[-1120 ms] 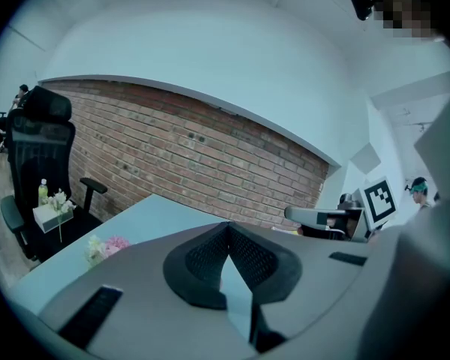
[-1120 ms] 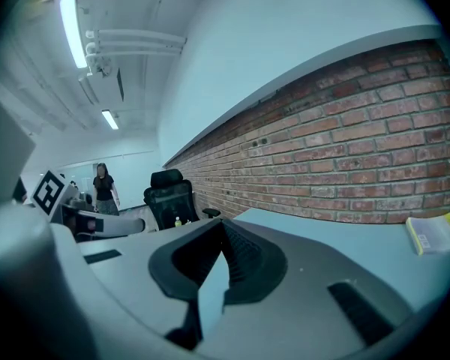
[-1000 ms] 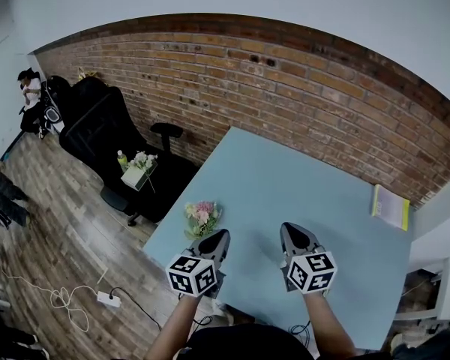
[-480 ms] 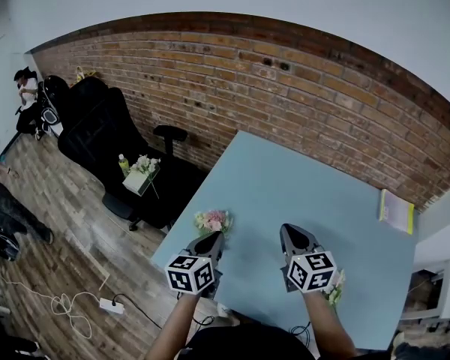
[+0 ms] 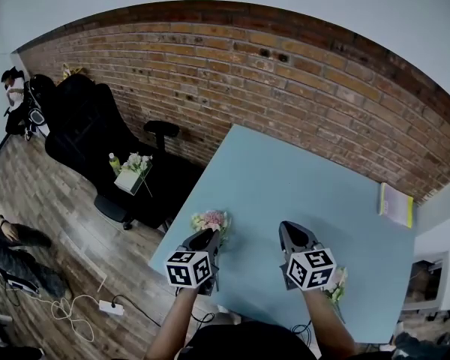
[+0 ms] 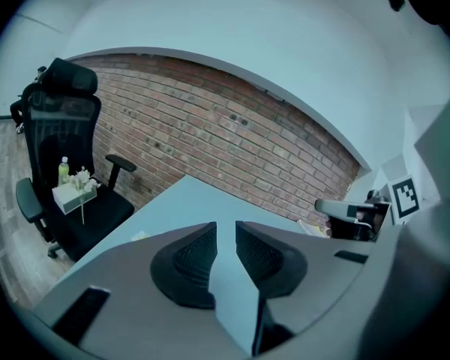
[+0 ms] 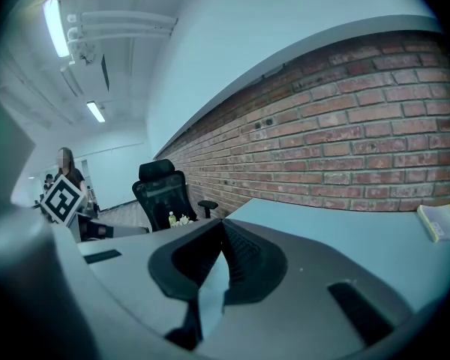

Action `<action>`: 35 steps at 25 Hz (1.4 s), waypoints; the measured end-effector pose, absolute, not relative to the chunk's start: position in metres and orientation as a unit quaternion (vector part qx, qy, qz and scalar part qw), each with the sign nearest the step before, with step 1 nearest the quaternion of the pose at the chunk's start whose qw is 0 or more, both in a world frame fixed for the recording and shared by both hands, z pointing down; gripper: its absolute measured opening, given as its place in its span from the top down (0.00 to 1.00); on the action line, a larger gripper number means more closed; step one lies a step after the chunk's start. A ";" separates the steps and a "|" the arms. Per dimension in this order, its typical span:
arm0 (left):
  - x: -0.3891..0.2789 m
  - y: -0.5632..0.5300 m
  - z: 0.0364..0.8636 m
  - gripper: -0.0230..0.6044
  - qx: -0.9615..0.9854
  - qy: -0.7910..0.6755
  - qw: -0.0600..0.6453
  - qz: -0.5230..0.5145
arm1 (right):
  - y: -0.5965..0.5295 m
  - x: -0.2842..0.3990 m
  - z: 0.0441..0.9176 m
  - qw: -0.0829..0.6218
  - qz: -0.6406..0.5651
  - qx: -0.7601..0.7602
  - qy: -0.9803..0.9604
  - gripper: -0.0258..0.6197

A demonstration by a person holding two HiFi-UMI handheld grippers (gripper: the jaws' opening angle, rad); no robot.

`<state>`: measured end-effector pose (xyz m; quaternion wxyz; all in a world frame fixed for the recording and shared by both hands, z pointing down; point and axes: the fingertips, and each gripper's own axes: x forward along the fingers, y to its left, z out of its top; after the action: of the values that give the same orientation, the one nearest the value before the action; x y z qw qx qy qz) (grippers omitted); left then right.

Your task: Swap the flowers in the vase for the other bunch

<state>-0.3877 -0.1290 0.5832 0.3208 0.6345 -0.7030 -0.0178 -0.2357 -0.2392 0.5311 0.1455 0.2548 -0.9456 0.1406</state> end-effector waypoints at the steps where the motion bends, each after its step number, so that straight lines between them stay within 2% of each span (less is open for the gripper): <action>1: -0.391 -0.129 0.588 0.85 0.629 -0.706 0.326 -0.017 | -0.241 -0.236 0.533 0.148 0.142 0.256 -0.945 0.94; 11: -0.412 -0.137 0.620 0.69 0.602 -0.711 0.364 0.000 | -0.257 -0.251 0.552 0.166 0.155 0.259 -0.939 0.94; 17: -0.420 -0.138 0.644 0.46 0.581 -0.718 0.384 0.011 | -0.262 -0.258 0.568 0.177 0.164 0.258 -0.936 0.94; 22: -0.423 -0.139 0.665 0.37 0.574 -0.713 0.402 0.021 | -0.265 -0.262 0.579 0.186 0.170 0.259 -0.932 0.94; 29: -0.426 -0.145 0.694 0.17 0.560 -0.709 0.427 0.038 | -0.275 -0.262 0.591 0.191 0.181 0.269 -0.927 0.94; 35: -0.428 -0.151 0.720 0.13 0.548 -0.703 0.449 0.059 | -0.282 -0.260 0.605 0.203 0.188 0.278 -0.920 0.94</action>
<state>-0.4284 -0.1505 0.7201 0.4486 0.5485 -0.7032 0.0593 -0.2599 -0.2818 0.6051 0.2025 0.2777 -0.9200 0.1883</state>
